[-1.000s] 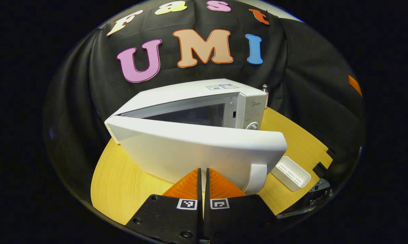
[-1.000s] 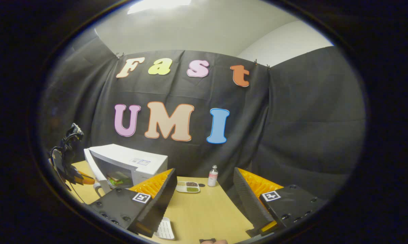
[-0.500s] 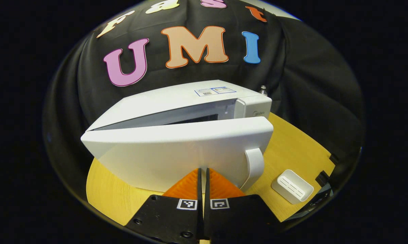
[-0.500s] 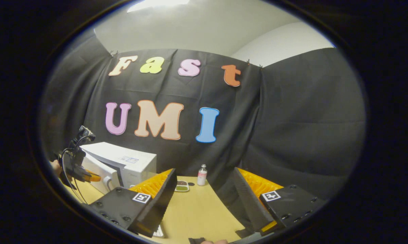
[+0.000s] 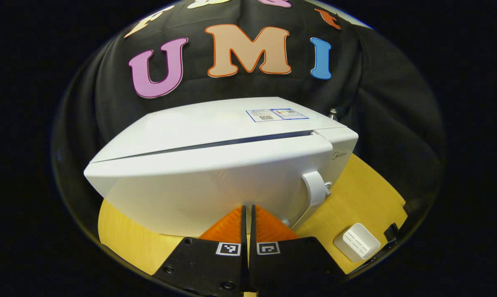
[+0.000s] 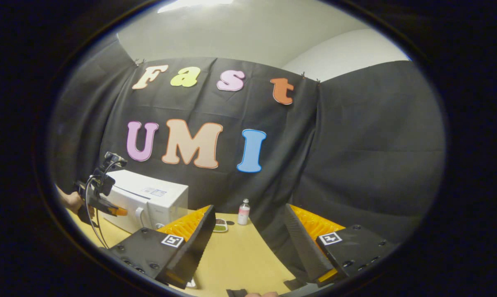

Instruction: Open the microwave oven with the left hand, put the food in, and close the microwave oven.

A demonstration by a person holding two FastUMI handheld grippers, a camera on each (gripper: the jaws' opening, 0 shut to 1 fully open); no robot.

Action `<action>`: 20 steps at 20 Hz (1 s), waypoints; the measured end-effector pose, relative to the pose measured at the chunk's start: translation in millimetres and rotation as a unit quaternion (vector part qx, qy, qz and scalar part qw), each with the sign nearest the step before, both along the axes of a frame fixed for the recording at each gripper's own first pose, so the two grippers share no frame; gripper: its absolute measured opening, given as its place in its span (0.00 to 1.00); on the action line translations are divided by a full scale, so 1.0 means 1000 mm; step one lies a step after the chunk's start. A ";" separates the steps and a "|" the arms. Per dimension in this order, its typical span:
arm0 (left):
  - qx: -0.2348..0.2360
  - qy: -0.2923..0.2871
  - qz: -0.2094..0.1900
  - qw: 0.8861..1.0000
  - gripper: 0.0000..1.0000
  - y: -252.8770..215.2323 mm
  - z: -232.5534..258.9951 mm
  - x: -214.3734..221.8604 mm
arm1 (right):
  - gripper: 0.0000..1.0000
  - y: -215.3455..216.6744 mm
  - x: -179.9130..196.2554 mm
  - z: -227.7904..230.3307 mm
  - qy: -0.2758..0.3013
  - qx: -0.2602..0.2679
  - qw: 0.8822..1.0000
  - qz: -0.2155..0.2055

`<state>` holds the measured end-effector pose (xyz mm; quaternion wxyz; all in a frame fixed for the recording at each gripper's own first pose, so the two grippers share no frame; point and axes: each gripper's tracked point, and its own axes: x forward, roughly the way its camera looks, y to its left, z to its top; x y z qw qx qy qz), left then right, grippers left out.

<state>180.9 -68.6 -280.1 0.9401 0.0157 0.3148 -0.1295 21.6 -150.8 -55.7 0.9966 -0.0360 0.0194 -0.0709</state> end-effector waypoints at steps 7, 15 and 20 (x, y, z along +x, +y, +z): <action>-0.023 0.007 0.011 1.000 0.00 -0.001 -0.005 0.004 | 0.97 0.006 0.009 0.000 0.001 0.013 1.000 0.004; -0.029 0.038 0.014 0.999 0.00 -0.013 -0.018 0.009 | 1.00 0.024 0.014 -0.004 0.008 0.018 0.999 0.027; -0.023 0.026 0.018 0.999 0.00 -0.014 -0.018 0.009 | 0.97 0.022 0.009 -0.006 0.010 0.012 0.999 0.028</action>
